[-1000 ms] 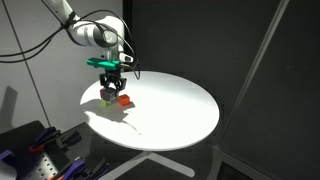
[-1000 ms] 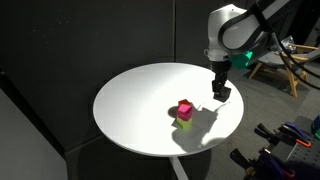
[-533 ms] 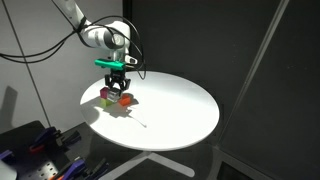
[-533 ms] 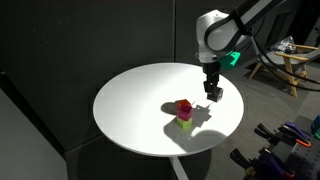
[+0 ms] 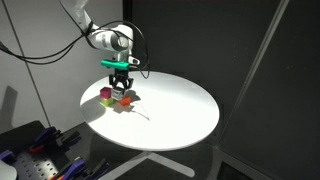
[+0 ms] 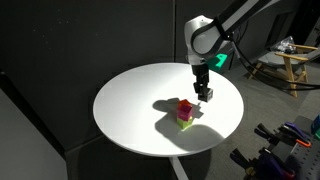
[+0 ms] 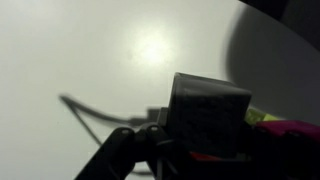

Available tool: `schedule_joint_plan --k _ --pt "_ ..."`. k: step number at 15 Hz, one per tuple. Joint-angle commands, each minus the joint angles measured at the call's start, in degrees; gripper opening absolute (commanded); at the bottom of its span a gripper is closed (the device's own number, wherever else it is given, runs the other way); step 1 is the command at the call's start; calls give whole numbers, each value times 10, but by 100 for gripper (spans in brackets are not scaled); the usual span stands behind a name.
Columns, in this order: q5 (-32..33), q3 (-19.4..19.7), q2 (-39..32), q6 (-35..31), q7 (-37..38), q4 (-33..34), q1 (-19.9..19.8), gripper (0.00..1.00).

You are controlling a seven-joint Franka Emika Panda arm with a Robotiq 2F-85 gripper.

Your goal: Put the grey block on top of the orange block

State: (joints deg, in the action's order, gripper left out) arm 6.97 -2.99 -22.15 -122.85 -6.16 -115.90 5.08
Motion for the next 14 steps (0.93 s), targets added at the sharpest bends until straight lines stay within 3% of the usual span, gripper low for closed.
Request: schedule_joint_plan --k 1,14 --pt "15 -3 -24 18 -10 39 1 31" --pt "37 -4 -44 -8 -22 56 4 31"
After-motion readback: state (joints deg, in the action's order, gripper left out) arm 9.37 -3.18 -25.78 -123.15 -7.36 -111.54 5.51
